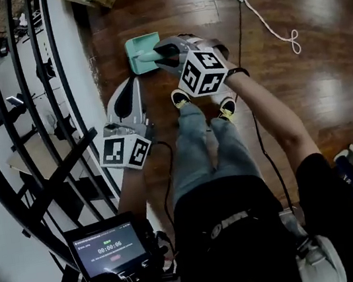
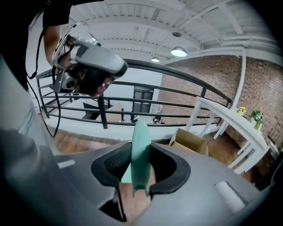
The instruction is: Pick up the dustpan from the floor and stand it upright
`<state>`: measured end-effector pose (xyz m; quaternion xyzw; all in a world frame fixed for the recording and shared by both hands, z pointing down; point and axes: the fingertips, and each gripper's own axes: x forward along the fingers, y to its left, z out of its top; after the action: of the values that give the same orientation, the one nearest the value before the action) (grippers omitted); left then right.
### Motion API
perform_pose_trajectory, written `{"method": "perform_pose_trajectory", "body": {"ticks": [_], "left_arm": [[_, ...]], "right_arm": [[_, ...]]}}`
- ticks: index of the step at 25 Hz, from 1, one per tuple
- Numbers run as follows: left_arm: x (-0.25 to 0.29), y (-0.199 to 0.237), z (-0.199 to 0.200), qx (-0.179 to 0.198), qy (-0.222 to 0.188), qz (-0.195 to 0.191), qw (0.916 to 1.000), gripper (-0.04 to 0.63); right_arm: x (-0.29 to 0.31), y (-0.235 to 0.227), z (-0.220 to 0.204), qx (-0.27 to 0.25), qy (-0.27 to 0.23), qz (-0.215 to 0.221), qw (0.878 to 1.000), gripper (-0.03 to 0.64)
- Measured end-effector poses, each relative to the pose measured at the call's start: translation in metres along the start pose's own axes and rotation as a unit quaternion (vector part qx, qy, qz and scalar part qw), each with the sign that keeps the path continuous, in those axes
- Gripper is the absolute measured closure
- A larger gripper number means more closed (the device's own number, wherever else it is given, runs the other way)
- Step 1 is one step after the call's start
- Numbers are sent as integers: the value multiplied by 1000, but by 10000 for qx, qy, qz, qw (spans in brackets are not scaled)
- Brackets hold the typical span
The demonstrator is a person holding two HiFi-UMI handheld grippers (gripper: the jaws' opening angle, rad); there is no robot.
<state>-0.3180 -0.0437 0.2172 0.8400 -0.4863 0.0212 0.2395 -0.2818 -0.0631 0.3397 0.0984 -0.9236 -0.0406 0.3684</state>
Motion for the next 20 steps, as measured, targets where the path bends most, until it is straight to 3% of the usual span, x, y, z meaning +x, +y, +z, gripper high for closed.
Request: {"method": "perform_pose_trajectory", "body": {"ticks": [4, 8, 20], "left_arm": [[-20, 26, 6, -215, -122, 219, 9995, 575], [-30, 38, 0, -381, -168, 294, 9987, 575], [-23, 34, -10, -491, -171, 388, 9979, 575]], "right_arm": [[24, 36, 8, -656, 420, 548, 9955, 477], [22, 74, 0, -986, 584, 857, 9897, 476], [30, 102, 3, -1458, 1047, 1376, 9741, 474]]}}
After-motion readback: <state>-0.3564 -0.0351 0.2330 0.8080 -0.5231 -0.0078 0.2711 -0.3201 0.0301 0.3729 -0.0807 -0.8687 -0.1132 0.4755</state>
